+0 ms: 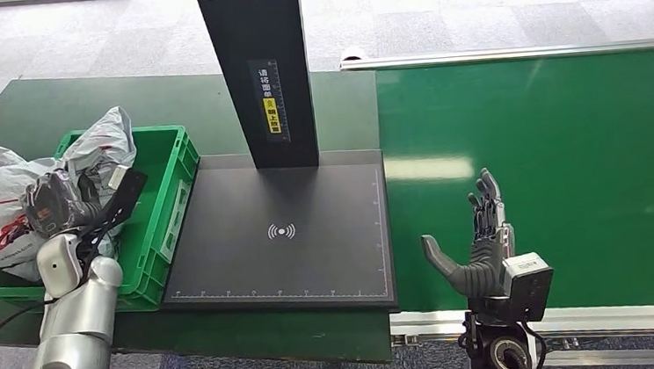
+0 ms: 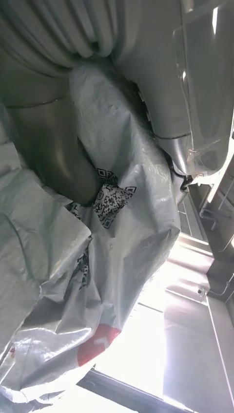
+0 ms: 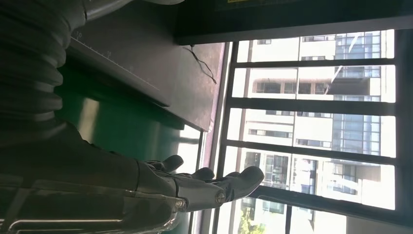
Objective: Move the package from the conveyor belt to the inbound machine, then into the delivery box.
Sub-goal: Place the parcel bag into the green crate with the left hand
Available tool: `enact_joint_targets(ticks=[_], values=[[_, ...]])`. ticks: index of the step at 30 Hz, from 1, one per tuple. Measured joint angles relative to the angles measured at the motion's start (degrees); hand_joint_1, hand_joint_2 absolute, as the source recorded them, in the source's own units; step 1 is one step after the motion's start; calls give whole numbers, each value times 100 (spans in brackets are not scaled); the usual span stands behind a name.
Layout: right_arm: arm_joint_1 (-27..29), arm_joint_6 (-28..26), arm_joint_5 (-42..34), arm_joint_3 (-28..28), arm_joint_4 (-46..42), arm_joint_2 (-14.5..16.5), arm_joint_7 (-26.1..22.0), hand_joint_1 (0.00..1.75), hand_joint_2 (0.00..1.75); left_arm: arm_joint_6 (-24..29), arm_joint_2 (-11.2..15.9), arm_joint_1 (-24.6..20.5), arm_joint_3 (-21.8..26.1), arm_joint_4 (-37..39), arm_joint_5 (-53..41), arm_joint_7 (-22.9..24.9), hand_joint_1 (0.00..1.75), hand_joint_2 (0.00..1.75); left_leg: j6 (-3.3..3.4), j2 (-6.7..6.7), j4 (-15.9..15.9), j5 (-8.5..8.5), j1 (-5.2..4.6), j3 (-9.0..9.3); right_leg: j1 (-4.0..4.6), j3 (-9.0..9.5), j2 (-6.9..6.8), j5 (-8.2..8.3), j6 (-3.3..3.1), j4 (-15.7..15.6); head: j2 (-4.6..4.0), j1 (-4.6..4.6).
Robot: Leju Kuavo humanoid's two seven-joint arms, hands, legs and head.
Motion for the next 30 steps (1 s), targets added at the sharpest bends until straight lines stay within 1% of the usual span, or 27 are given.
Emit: enact_joint_targets(ticks=[1, 4, 5, 11, 18, 24, 30], values=[[0, -1, -1, 3, 0, -5, 0, 0, 175, 0, 3, -7, 13, 26, -2, 2, 164, 175, 0, 0, 0, 0, 0, 0, 0, 0, 0, 0, 0, 0, 0, 0], [-1, -9, -10, 17, 1, -20, 0, 0, 175, 0, 16, -27, 43, 92, 4, -9, 34, 175, 0, 0, 0, 0, 0, 0, 0, 0, 0, 0, 0, 0, 0, 0], [-3, -12, -16, 23, 1, -24, 0, 0, 175, 0, 18, -36, 55, 116, 27, -35, 0, 175, 0, 0, 0, 0, 0, 0, 0, 0, 0, 0, 0, 0, 0, 1], [-20, -14, -57, 68, 15, -42, -3, 0, 175, 0, 16, -60, 148, 204, 207, -328, 0, 175, 0, 0, 0, 0, 0, -1, 0, 0, 0, 0, 0, 0, 0, 0], [-82, -14, -66, 93, 69, -44, -17, 0, 175, 0, 9, -60, 218, 223, 225, -451, 0, 175, 0, -1, 0, 0, 0, -1, 0, 0, 0, 0, 0, 0, 0, 0], [-125, -8, -104, 95, 116, -51, -17, 0, 175, -66, 3, -140, 190, 523, 913, -1035, 0, 175, 0, -2, 0, 0, 0, 0, 0, 0, -1, 0, 0, 0, 0, 0], [-177, 4, -120, 91, 155, -63, -17, 0, 175, -267, -33, -237, -23, 722, 1322, -1152, 0, 175, 0, -3, 1, 0, 0, 0, 0, 1, -1, 0, 0, 0, 0, 0]])
